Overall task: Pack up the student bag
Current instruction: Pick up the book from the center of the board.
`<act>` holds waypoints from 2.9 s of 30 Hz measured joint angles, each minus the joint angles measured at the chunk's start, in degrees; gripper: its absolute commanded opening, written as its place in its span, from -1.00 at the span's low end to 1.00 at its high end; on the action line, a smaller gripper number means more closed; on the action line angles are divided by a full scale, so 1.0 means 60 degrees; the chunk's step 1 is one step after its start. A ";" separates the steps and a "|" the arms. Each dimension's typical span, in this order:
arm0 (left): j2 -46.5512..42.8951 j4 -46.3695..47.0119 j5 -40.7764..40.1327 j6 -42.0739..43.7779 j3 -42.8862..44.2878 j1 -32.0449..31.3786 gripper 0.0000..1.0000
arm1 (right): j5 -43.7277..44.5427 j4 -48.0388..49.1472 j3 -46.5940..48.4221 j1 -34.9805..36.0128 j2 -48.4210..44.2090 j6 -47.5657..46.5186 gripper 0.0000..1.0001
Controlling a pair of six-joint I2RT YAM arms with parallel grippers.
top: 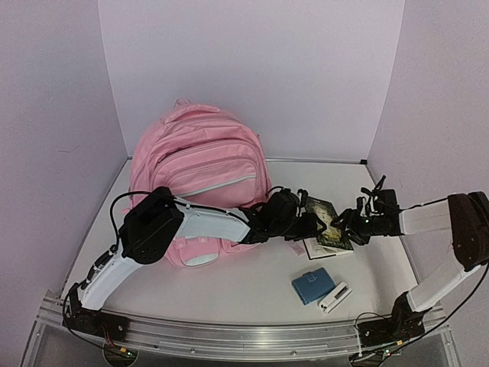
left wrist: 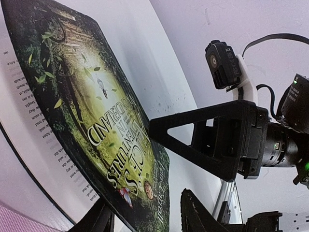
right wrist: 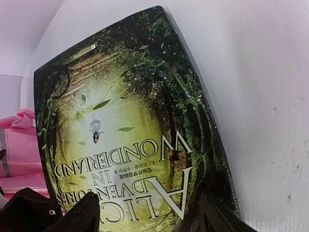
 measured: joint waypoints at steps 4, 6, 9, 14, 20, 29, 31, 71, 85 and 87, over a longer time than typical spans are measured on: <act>0.0013 0.0014 0.0092 -0.0493 0.0000 0.0076 -0.36 | 0.0019 0.0018 -0.0015 0.0000 -0.0012 0.0042 0.39; 0.0038 0.0025 0.0168 -0.0677 0.0000 0.0110 -0.52 | 0.0030 0.0029 -0.0020 0.0000 -0.0016 0.0071 0.38; 0.0101 0.0074 0.0271 -0.0813 0.0008 0.0135 -0.72 | 0.0057 0.0055 -0.0053 0.0000 -0.0057 0.0126 0.38; 0.0197 0.0012 0.0325 -0.1166 0.0018 0.0161 -0.99 | 0.0166 -0.0084 -0.0183 0.0004 -0.0282 0.0291 0.38; 0.0193 0.0381 0.0529 -0.1459 0.0010 0.0197 -1.00 | 0.0392 -0.0310 -0.0369 0.0011 -0.0984 0.0658 0.49; -0.0607 0.1031 0.0757 -0.0554 -0.1190 0.0187 -1.00 | 0.1471 -0.1232 -0.0367 0.0029 -0.3472 0.1134 0.91; -0.0920 0.1025 0.0873 -0.0218 -0.1430 0.0186 -1.00 | 0.1754 -0.1528 -0.0176 0.0029 -0.4055 0.1147 0.96; -0.5663 0.1780 0.4240 0.1645 -0.2754 0.0148 -0.56 | -0.3236 -0.4644 0.4427 -0.0046 -0.6925 0.0818 -0.65; -0.7090 -0.1312 0.3882 0.3200 -0.2366 0.0047 0.98 | -0.4129 -0.2300 0.5221 0.0047 -0.6268 0.1476 -1.00; -0.7343 -0.2098 0.3717 0.3530 -0.2145 0.0132 0.99 | -0.4240 -0.1590 0.5363 0.0044 -0.6086 0.1785 -1.00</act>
